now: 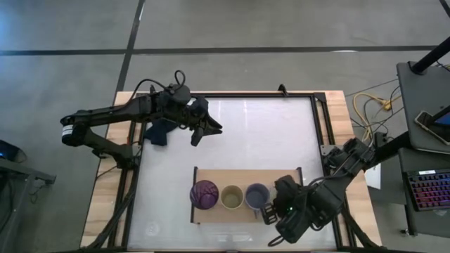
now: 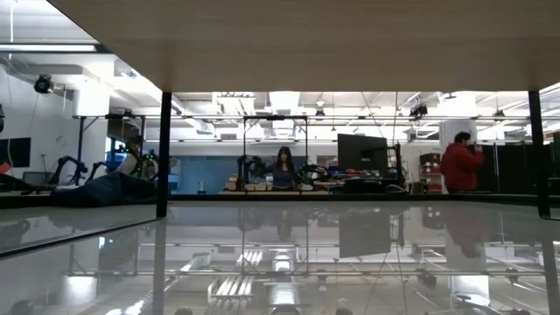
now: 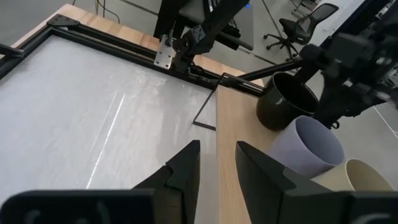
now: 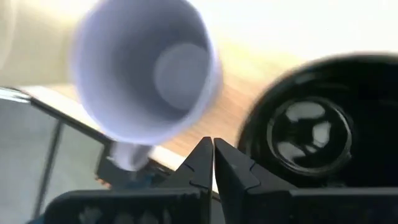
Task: Stack small to large cups/mugs on shelf
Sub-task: Put the black mug on the shelf
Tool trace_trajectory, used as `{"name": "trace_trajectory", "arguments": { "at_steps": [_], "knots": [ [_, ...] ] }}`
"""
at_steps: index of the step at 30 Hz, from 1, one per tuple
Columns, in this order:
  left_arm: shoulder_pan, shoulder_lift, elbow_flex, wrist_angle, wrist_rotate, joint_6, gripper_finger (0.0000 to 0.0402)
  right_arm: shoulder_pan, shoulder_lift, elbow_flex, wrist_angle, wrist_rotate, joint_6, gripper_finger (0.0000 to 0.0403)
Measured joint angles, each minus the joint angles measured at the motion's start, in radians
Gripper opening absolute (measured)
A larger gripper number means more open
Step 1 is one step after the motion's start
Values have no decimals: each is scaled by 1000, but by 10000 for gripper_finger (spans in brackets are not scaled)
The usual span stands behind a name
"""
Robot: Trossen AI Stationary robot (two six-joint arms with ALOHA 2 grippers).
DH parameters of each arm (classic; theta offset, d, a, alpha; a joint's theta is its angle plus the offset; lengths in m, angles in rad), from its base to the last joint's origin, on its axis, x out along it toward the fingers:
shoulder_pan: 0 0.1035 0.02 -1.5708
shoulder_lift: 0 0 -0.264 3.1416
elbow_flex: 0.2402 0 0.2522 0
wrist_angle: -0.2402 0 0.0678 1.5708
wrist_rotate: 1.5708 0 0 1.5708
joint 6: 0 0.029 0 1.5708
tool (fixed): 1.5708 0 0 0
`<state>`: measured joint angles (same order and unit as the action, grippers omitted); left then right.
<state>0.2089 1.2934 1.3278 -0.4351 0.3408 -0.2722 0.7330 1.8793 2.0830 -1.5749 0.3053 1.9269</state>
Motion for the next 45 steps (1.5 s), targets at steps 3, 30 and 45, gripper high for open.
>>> {"name": "trace_trajectory", "arguments": {
  "at_steps": [3, 30, 45],
  "knots": [
    [0, 0, 0, 0, 0, 0, 88, 4, -14, 28, 4, 49, -17, 8],
    [0, 0, -9, 1, 0, -1, 88, 265, -94, -5, 4, -109, 291, 8],
    [0, 0, -9, 1, 0, -3, 88, 263, -92, -243, 4, -132, 326, 8]
  ]
}}
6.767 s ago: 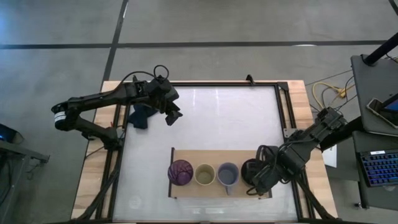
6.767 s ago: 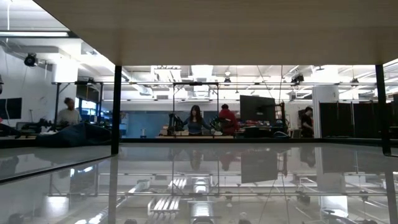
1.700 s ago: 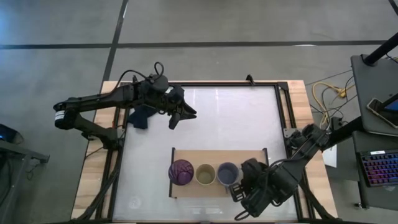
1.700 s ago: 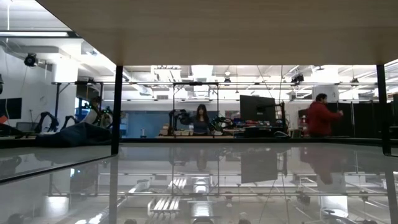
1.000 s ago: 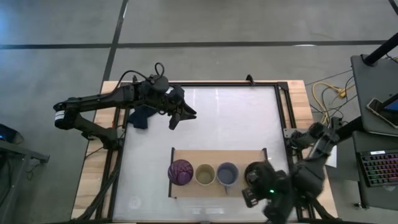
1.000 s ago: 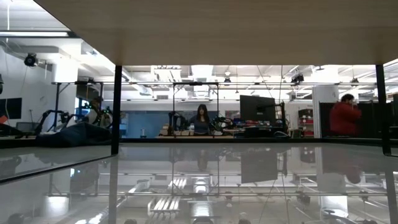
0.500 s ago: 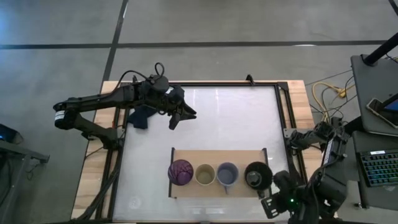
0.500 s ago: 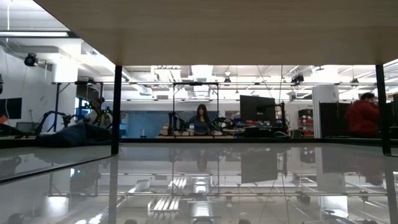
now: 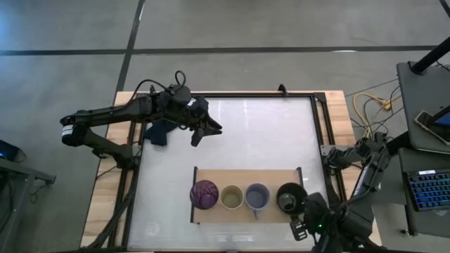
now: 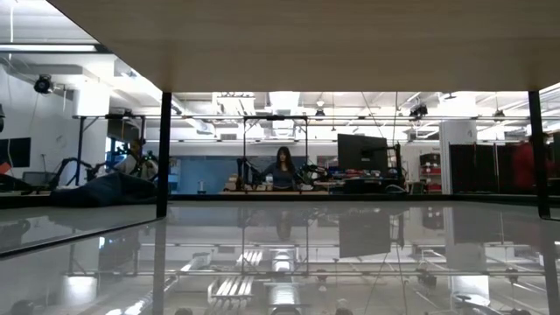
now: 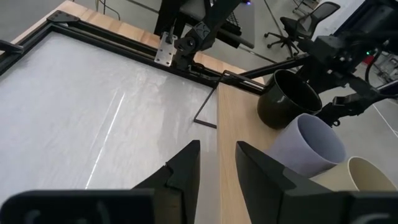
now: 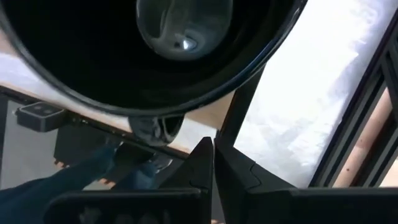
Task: Stack small to large cups/mugs on shelf
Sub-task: Put the black mug on the shelf
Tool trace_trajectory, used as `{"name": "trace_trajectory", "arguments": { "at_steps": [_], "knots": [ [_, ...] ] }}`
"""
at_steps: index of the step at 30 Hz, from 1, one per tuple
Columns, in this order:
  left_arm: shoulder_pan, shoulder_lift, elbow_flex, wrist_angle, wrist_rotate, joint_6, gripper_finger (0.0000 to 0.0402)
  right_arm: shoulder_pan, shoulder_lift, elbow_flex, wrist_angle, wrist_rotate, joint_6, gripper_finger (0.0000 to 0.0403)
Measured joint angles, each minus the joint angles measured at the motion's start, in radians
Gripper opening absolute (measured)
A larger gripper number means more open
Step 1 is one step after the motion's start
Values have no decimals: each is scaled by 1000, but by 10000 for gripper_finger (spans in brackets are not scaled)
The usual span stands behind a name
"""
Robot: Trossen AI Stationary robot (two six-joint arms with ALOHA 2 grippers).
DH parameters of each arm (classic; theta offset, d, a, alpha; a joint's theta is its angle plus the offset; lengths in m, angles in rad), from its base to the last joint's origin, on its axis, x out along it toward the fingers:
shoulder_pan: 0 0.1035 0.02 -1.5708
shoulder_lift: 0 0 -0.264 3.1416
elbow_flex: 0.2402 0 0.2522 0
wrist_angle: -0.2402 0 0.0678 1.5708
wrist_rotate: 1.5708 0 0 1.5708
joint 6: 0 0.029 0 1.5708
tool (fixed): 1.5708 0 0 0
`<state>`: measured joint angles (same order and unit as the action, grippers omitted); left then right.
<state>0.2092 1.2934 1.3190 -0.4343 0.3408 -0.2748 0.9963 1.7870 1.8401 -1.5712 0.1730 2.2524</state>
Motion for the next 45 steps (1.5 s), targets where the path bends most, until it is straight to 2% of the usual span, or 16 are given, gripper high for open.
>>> {"name": "trace_trajectory", "arguments": {
  "at_steps": [4, 10, 25, 45],
  "knots": [
    [0, 0, 0, 0, 0, 0, 88, -7, 0, -14, 1, 10, 1, 8],
    [0, 0, 0, 0, 0, -1, 88, -20, 0, -3, 6, 96, 0, 8],
    [0, 0, 0, 0, 0, -1, 88, -39, 0, -2, 66, 150, -9, 8],
    [0, 0, 0, -1, 0, -6, 88, -39, 0, 18, 52, 143, -19, 8]
  ]
}}
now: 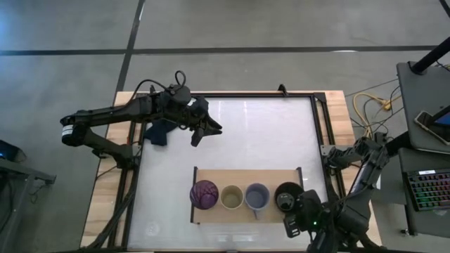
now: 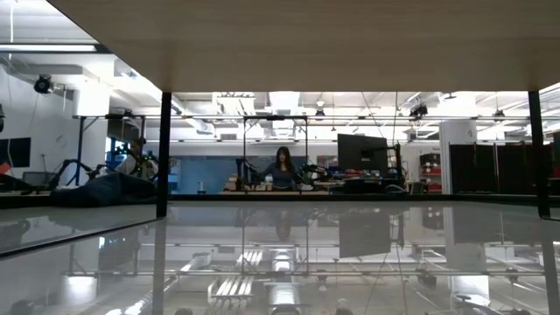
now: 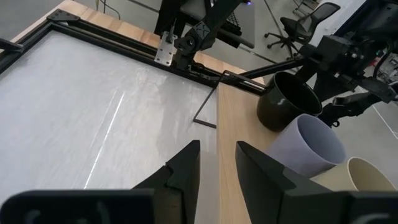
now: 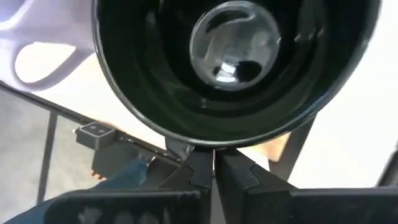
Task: Stack small to large cups/mugs on shelf
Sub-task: Put the black mug on the shelf, then return to Home Position
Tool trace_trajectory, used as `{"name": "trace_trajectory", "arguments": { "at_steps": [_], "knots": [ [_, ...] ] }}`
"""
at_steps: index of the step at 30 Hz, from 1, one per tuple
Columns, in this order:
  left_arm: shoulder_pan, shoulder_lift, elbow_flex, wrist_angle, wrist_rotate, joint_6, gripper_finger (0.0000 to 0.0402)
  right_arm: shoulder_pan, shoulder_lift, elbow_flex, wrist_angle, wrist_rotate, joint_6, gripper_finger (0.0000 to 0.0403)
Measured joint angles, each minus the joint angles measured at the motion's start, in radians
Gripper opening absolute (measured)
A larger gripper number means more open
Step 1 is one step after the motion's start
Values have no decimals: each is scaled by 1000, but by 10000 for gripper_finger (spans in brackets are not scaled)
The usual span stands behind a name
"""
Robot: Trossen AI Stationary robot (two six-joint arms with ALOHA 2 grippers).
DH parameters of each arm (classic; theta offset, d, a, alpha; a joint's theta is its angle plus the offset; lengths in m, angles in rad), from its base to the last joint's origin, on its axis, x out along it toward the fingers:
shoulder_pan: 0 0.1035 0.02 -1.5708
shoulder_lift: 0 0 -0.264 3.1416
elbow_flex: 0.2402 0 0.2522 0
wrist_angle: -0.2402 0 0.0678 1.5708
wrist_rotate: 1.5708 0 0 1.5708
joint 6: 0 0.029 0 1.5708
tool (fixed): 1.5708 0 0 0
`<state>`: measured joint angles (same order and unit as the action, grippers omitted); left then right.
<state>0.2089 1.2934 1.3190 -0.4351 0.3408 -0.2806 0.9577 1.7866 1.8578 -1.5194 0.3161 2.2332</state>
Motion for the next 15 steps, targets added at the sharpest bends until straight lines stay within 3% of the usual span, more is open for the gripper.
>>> {"name": "trace_trajectory", "arguments": {
  "at_steps": [9, 12, 15],
  "knots": [
    [0, 0, 1, 9, 0, 0, 88, 0, -40, 105, -52, 19, -70, 8],
    [0, 0, 0, 9, 0, 0, 88, 0, -51, 145, -51, 100, -128, 8],
    [0, 0, 0, 8, 0, 0, 88, 0, -66, 198, -51, 264, -217, 8]
  ]
}}
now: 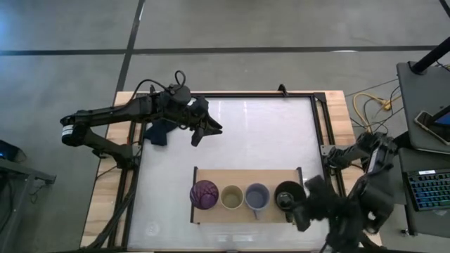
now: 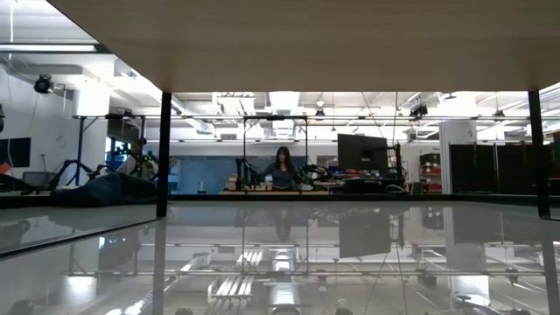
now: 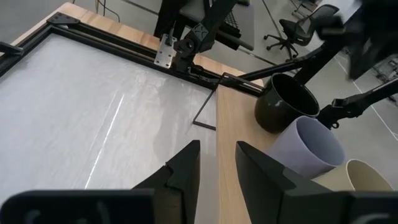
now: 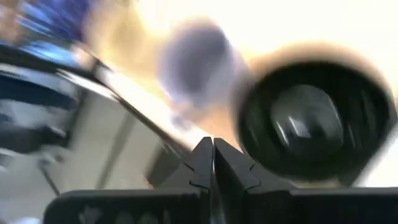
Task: Stack small to large cups/mugs on shelf
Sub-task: Return to Home Position
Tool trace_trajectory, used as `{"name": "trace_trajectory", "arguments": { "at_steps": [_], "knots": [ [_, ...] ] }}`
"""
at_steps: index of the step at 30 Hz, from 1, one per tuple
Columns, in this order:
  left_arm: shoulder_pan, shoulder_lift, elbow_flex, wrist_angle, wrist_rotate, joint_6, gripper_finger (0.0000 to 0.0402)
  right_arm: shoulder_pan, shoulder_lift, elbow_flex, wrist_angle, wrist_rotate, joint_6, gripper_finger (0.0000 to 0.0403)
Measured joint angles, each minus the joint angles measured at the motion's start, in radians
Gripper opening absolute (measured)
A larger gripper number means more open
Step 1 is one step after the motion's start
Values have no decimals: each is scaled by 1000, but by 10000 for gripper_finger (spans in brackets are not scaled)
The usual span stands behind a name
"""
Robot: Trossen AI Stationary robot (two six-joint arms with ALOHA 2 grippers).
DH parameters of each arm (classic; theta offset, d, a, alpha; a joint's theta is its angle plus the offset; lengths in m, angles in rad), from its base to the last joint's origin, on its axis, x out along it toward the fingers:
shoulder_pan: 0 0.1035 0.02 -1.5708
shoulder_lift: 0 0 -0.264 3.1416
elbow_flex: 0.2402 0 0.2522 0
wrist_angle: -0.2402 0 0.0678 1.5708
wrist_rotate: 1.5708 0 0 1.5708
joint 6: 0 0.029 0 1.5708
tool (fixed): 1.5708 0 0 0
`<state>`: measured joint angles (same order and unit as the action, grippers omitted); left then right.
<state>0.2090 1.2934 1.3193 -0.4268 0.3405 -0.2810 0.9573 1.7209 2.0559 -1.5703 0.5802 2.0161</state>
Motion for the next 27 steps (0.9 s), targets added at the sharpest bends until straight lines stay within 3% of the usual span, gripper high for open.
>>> {"name": "trace_trajectory", "arguments": {
  "at_steps": [7, 11, 14, 19, 23, 27],
  "knots": [
    [0, 0, 2, 1, 0, -2, 88, -15, -54, 142, 28, 510, -464, 8],
    [-2, 0, 3, -1, 2, -111, 88, -68, -95, 169, 160, 546, -811, 8],
    [-2, 0, 4, 1, 38, -225, 88, -141, -101, 150, 302, 479, -1029, 8],
    [-14, -3, 2, 35, 95, -233, 88, -287, -80, 106, 585, 311, -1415, 8],
    [-41, -12, 2, 130, 96, -233, 88, -452, -84, 54, 786, 68, -1709, 8],
    [-71, -31, 3, 196, 97, -222, 88, -641, -103, -10, 772, -171, -1774, 8]
  ]
}}
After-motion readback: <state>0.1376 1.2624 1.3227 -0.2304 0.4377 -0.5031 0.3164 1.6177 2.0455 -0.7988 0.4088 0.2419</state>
